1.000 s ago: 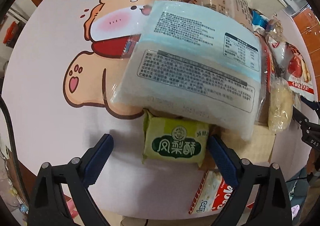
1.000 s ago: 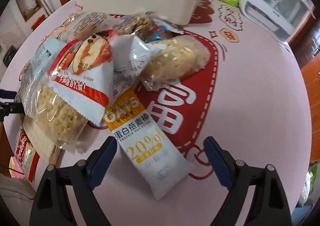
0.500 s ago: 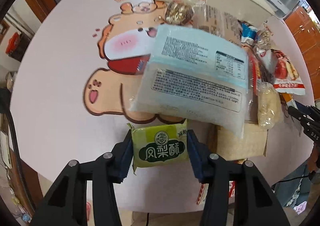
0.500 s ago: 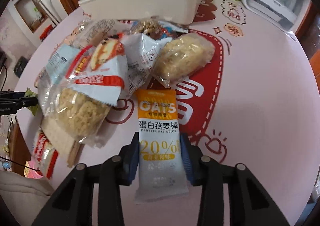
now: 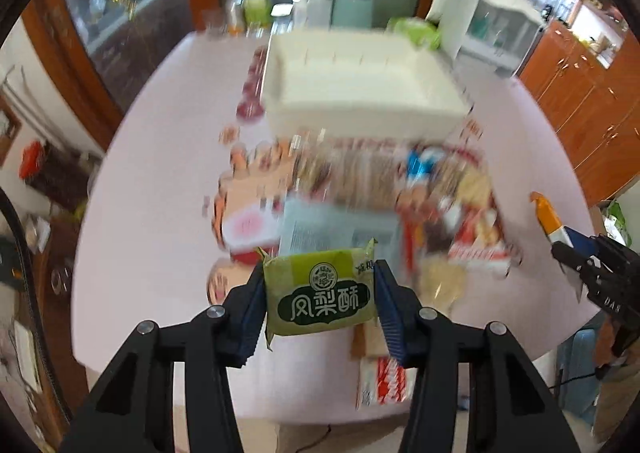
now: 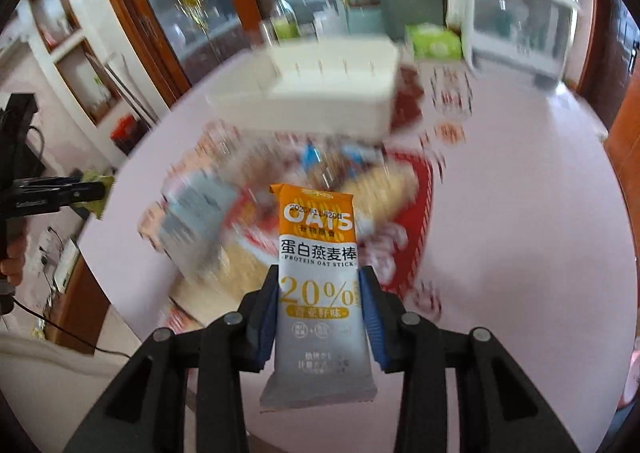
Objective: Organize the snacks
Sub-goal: 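Carry both snacks into the white tray and open both tools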
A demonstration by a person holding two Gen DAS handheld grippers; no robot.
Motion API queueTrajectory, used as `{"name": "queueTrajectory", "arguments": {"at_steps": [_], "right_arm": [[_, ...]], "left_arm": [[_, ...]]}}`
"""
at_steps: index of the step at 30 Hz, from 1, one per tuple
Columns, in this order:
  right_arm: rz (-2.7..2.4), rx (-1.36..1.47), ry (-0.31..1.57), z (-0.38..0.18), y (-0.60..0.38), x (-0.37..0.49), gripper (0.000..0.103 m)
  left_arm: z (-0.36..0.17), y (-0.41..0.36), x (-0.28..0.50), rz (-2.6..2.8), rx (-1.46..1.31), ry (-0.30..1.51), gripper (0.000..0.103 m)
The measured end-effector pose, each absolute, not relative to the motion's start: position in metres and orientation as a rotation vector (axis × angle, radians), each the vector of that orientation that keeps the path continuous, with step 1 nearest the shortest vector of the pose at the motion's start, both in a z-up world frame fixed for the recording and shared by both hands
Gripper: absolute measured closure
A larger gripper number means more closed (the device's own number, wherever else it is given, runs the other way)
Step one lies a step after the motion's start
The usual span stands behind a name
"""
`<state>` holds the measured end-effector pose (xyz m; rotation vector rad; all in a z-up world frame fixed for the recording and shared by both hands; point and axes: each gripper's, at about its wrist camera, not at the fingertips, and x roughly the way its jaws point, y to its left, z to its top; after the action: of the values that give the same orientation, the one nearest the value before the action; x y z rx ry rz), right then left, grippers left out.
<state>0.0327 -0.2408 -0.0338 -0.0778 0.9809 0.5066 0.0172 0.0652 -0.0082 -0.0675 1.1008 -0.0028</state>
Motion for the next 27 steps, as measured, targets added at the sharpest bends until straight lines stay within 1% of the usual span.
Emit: {"name": "queueTrajectory", "arguments": {"at_steps": [3,6,11,14,19,25,27], "right_arm": [[0.487,-0.061,0.928,-0.003,-0.223,0.051,0.065],[0.447,-0.006,0.918,0.019,-0.204,0.085,0.065],[0.386,0.072,0.892,0.039,-0.173,0.145,0.064],[0.332,0.119,0.907,0.038,-0.153,0.190,0.064],[0.258,0.169,0.950,0.023,-0.132,0.242,0.064],[0.188,0.191,1.002,-0.004,-0.124,0.278,0.063],[0.173,0.172,1.022,-0.013,-0.119,0.285,0.061]], "left_arm": [[0.027,0.054,0.045,-0.015,-0.010,1.037,0.054],[0.058,0.042,0.079,-0.027,0.053,0.974,0.054],[0.073,0.034,0.144,-0.015,0.109,0.942,0.054],[0.067,0.037,0.187,0.007,0.125,0.949,0.054],[0.032,0.047,0.263,0.022,0.125,0.997,0.054],[-0.010,0.053,0.303,0.002,0.114,1.048,0.054],[-0.023,0.054,0.309,-0.003,0.114,1.060,0.051]]}}
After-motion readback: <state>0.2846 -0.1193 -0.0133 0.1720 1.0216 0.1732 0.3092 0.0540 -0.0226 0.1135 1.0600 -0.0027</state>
